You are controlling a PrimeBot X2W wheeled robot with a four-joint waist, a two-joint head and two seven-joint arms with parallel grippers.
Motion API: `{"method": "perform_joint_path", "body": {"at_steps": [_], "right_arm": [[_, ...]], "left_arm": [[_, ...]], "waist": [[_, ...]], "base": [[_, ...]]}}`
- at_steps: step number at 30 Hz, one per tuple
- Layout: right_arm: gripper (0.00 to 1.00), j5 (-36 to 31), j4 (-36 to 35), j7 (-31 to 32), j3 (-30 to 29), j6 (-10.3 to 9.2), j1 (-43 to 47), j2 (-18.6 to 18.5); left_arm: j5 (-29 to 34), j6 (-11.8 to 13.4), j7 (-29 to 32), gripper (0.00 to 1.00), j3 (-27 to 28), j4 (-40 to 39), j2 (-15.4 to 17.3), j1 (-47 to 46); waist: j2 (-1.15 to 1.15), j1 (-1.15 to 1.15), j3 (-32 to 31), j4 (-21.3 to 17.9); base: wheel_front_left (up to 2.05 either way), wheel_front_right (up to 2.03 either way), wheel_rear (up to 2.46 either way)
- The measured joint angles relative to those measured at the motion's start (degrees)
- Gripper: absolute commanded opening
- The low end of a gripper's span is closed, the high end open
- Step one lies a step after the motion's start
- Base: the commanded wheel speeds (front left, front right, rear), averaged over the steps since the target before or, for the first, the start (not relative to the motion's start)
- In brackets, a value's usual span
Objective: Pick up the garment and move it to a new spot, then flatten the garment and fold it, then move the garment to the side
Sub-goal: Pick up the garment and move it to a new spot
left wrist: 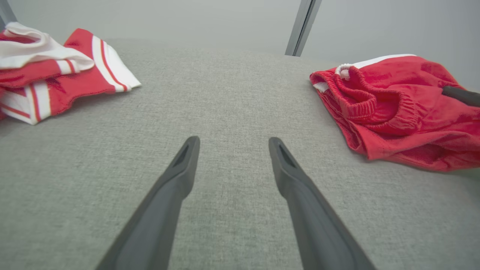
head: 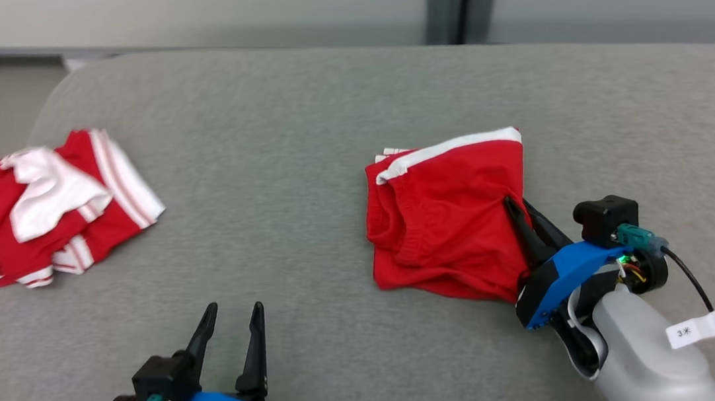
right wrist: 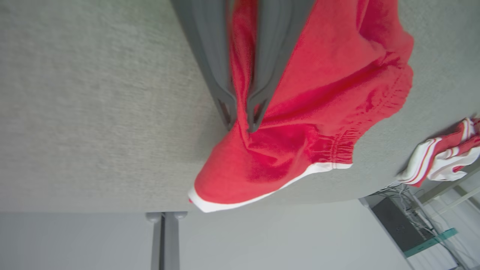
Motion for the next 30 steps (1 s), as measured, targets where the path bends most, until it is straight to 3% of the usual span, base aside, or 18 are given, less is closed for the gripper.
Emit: {"method": "perform_joint_path", "body": {"at_steps": [13, 21, 26, 30], "right_arm": [[0.00, -5.0, -4.6, 0.0, 0.4, 0.00, 3.1, -0.1], [0.00, -5.0, -7.1, 0.0, 0.3, 0.00, 4.2, -0.1], [0.00, -4.4, -8.8, 0.1, 0.5, 0.00, 5.5, -0.1], [0.00, -4.6, -9.4, 0.1, -0.5, 0.00, 5.9, -0.2]], "left_arm": [[2.4, 0.0, 0.0, 1.00, -3.9, -3.7, -1.3, 0.7], [2.4, 0.0, 0.0, 1.00, -6.2, -6.2, -0.1, 0.2], [2.4, 0.0, 0.0, 1.00, -7.8, -7.6, 0.9, 0.1], [2.2, 0.0, 0.0, 1.00, -8.7, -8.6, 1.9, -0.3]], "waist": [[0.00, 0.00, -0.6, -18.9], [0.00, 0.00, 0.1, -29.8], [0.00, 0.00, 0.7, -34.5], [-0.01, 0.00, 1.6, -35.7]], "base": [[0.00, 0.00, 0.00], [0.00, 0.00, 0.00], [0.00, 0.00, 0.00], [0.00, 0.00, 0.00]]}}
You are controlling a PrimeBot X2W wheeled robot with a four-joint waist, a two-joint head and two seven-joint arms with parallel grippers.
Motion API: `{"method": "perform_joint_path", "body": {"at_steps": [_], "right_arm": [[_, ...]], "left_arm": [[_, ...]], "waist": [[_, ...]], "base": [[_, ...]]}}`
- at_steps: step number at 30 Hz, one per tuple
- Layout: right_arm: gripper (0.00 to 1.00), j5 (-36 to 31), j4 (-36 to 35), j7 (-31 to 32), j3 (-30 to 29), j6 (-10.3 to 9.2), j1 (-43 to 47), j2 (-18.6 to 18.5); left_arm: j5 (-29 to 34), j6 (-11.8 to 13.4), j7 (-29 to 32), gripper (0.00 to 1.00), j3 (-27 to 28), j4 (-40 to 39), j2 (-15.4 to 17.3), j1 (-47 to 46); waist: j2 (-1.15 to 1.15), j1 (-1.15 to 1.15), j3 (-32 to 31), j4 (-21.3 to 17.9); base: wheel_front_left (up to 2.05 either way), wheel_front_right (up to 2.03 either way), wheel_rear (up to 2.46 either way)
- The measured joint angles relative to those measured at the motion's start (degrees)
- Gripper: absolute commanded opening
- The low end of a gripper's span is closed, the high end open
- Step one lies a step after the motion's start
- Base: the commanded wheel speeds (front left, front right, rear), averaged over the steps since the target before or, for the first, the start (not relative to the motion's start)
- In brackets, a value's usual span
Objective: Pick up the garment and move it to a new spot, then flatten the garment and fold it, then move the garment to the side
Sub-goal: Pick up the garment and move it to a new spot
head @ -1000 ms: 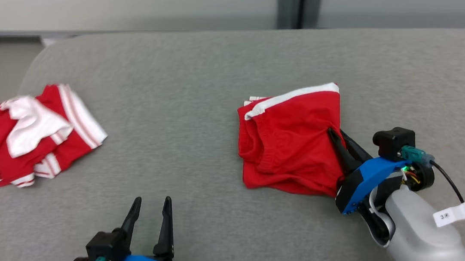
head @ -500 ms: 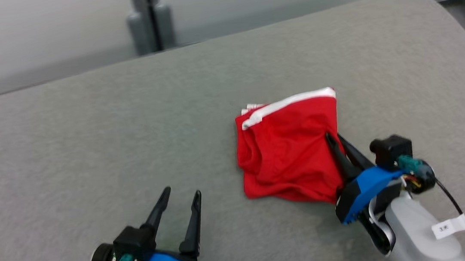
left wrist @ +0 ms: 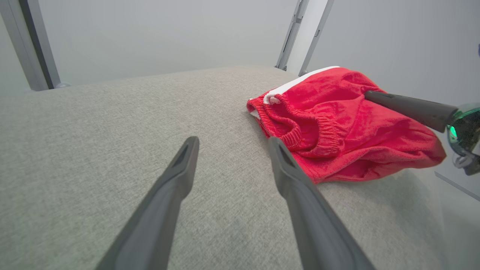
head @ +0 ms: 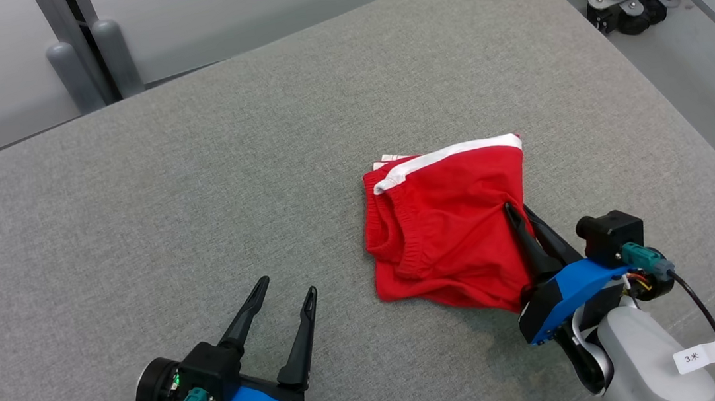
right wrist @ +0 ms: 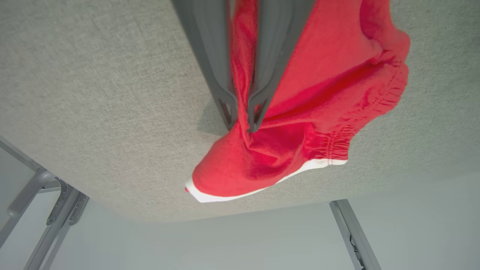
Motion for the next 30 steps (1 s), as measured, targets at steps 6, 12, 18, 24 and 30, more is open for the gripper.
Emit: {"method": "perform_joint_path", "body": {"at_steps": [6, 12, 18, 24, 30], "right_arm": [[0.00, -1.0, -0.5, 0.0, -1.7, 0.00, 0.1, 0.1], [0.00, -5.4, 0.4, 0.0, -5.5, 0.00, -2.3, 0.1], [0.00, -21.6, 1.0, 4.9, -19.2, 0.01, -7.8, 0.1], [0.00, -35.2, -5.0, 11.8, -33.6, 0.01, -9.2, 0.1], [0.00, -40.3, -9.6, 15.2, -40.7, 0.01, -9.0, 0.1]], "left_arm": [[-0.4, 0.0, 0.0, 1.00, -0.5, -1.3, 1.6, 0.0], [-0.5, 0.0, 0.0, 1.00, -0.8, -2.3, 2.8, 0.0], [-1.0, 0.0, 0.0, 1.00, -1.1, -3.1, 5.0, -0.1], [-2.0, 0.0, 0.0, 1.00, -1.1, -3.6, 6.8, -0.6], [-2.9, 0.0, 0.0, 1.00, -0.8, -3.7, 8.0, -0.9]], "waist": [[0.00, 0.00, 1.1, -0.4], [0.00, 0.00, 2.7, -0.2], [0.01, 0.01, 4.5, 2.9], [0.00, 0.01, 6.2, 6.9], [0.01, 0.01, 8.1, 10.3]], "base": [[0.00, 0.00, 0.00], [0.00, 0.00, 0.00], [0.00, 0.00, 0.00], [0.00, 0.00, 0.00], [0.00, 0.00, 0.00]]}}
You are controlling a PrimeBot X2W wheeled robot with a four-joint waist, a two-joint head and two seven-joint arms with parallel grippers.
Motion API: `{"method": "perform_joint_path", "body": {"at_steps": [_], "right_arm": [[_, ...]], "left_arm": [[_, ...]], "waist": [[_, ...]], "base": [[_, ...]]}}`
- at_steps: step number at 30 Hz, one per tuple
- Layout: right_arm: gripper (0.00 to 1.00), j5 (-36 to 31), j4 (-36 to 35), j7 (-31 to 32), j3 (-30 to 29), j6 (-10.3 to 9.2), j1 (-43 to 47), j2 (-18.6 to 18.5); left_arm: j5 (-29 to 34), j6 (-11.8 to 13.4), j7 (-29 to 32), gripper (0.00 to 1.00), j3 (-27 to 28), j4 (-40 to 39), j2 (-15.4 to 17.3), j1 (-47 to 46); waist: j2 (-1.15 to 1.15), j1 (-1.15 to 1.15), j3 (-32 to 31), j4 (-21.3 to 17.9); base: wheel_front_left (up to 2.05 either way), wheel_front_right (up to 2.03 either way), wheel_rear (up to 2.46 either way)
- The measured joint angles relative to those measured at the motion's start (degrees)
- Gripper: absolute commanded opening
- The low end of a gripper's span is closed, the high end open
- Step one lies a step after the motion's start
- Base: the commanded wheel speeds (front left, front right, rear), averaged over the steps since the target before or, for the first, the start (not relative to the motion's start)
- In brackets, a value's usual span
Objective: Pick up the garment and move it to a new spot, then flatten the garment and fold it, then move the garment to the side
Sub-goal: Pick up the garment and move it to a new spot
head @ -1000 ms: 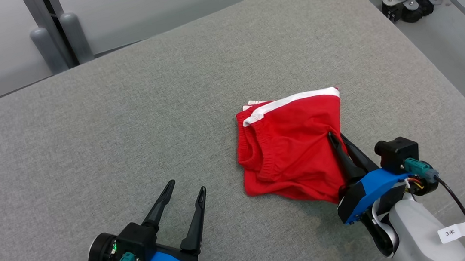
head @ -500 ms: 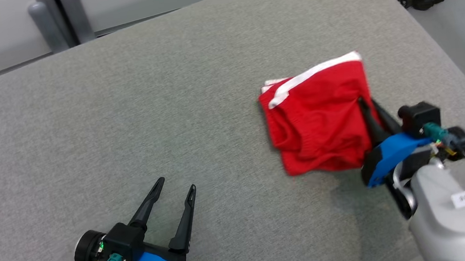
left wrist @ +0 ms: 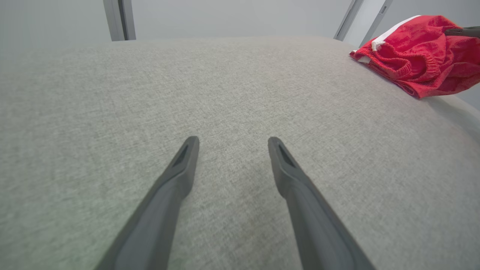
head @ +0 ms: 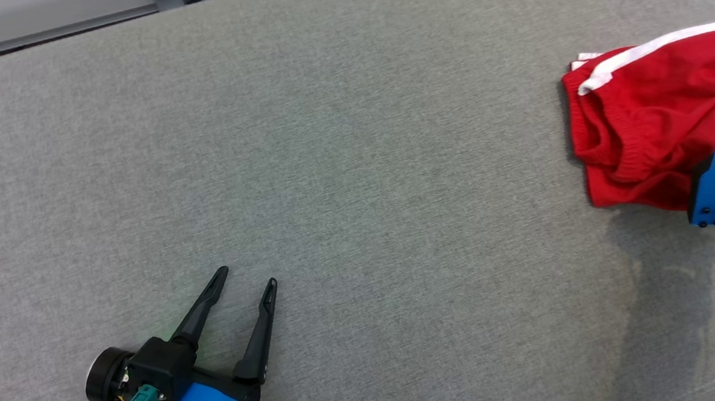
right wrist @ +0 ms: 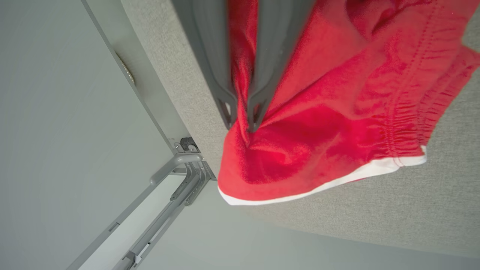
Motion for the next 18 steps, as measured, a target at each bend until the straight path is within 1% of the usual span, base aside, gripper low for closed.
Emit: {"method": "perform_joint_path", "body": {"at_steps": [4, 10, 11, 12, 13, 17, 18], "right_arm": [[0.00, -1.3, -1.3, 0.8, -1.9, 0.00, 0.3, 0.0], [0.00, -3.7, -4.3, 1.5, -5.3, 0.00, 0.3, 0.1], [0.16, -4.3, -4.8, 1.3, -5.8, 0.00, 0.2, 0.0], [0.89, -4.8, -5.1, 0.8, -6.2, 0.00, 0.2, 0.0], [1.00, -4.8, -5.2, 0.2, -6.7, 0.00, 0.0, 0.0], [1.00, -5.0, -5.2, -3.3, -7.1, 0.00, -1.3, 0.0], [1.00, -5.0, -5.2, -3.3, -7.1, 0.00, -1.3, 0.0]], "left_arm": [[-0.5, 0.0, 0.0, 1.00, 0.0, -0.4, 0.5, -0.2], [-0.7, -0.1, -0.2, 1.00, 0.2, -0.7, 1.0, -0.7], [-1.0, -0.1, -0.2, 1.00, 0.2, -0.6, 1.0, -0.9], [-1.0, -0.1, -0.2, 1.00, 0.3, -0.6, 1.0, -0.9], [-1.0, -0.1, -0.2, 1.00, 0.3, -0.5, 1.0, -1.0], [-1.2, -0.1, -0.2, 1.00, 0.6, 0.0, 1.0, -1.0], [-1.2, -0.1, -0.2, 1.00, 0.6, 0.0, 1.0, -1.0]], "waist": [[0.00, 0.00, 1.1, 1.3], [0.00, -0.01, 2.1, 2.2], [0.00, 0.00, 2.2, 2.4], [0.00, -0.01, 2.3, 2.5], [-0.01, -0.01, 2.4, 2.5], [0.00, -0.01, 2.2, 2.7], [0.00, -0.01, 2.2, 2.7]], "base": [[0.00, 0.00, 0.00], [0.00, 0.00, 0.00], [0.00, 0.00, 0.00], [0.00, 0.00, 0.00], [0.00, 0.00, 0.00], [0.00, 0.00, 0.00], [0.00, 0.00, 0.00]]}}
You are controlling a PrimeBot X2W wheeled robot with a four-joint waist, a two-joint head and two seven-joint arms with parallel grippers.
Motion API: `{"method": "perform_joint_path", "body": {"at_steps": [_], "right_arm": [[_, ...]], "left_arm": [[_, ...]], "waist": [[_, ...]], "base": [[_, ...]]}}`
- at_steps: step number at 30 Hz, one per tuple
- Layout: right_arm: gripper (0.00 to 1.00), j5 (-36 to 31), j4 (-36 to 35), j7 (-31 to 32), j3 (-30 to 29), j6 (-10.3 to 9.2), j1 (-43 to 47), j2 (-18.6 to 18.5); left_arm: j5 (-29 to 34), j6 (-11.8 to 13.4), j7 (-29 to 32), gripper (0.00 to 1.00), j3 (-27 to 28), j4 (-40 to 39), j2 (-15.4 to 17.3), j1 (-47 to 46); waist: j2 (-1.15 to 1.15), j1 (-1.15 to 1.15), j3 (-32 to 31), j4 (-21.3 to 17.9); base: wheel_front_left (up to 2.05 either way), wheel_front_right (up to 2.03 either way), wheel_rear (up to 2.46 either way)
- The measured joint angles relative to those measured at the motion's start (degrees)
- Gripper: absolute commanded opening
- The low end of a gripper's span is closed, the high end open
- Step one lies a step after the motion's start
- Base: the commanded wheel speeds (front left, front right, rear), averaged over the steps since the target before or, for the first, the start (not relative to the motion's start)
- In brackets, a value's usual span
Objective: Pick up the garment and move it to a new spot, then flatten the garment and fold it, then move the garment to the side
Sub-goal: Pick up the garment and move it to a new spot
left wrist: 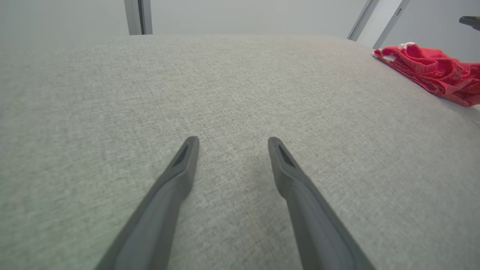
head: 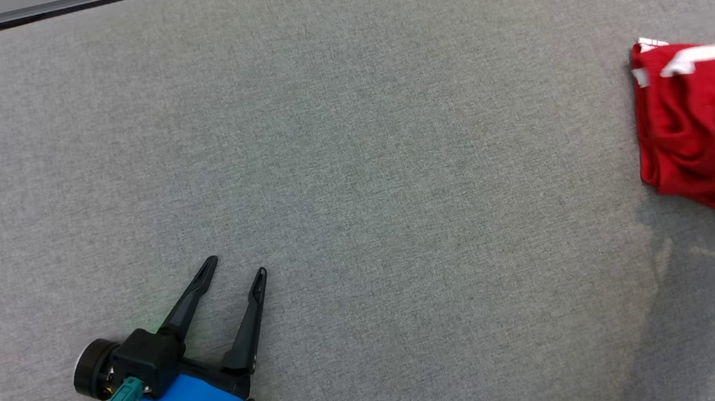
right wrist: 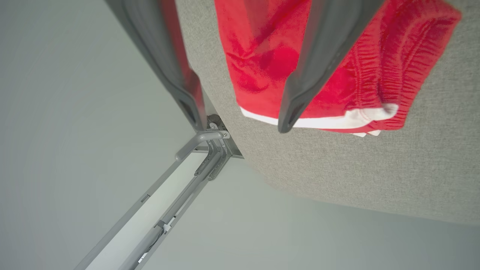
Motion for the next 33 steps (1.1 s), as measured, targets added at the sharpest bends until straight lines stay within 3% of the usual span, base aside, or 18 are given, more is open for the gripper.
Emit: {"method": "perform_joint_path", "body": {"at_steps": [5, 8, 13, 19, 33], "right_arm": [[1.00, 3.1, 4.9, -8.4, 2.1, 0.00, -3.9, -0.2], [1.00, 7.7, 8.3, -10.9, 7.2, 0.01, -4.9, 0.0], [1.00, 16.8, 10.1, -11.7, 14.9, -0.01, -3.5, 0.0], [1.00, 25.9, 7.9, -11.8, 22.4, -0.01, 4.3, 0.0], [1.00, 35.4, 7.9, -11.8, 29.8, -0.01, 16.3, 0.0]], "left_arm": [[-0.4, 0.0, 0.0, 1.00, 1.3, 1.3, -1.0, 0.1], [-0.1, 0.0, 0.1, 1.00, 3.1, 2.0, -2.2, 0.5], [1.9, 0.0, 0.1, 1.00, 7.3, 3.6, -4.9, 0.8], [4.3, 0.0, 0.1, 1.00, 11.9, 6.4, -8.2, 2.2], [9.7, 0.1, 0.1, 1.00, 19.6, 11.5, -13.1, 4.4]], "waist": [[0.00, 0.00, -1.7, 0.7], [0.00, 0.00, -3.3, 1.6], [0.00, 0.00, -6.8, 3.6], [0.00, -0.01, -11.1, 7.0], [0.00, -0.01, -17.2, 12.1]], "base": [[0.00, 0.00, 0.00], [0.00, 0.00, 0.00], [0.00, 0.00, 0.00], [0.00, 0.00, 0.00], [0.00, 0.00, 0.00]]}}
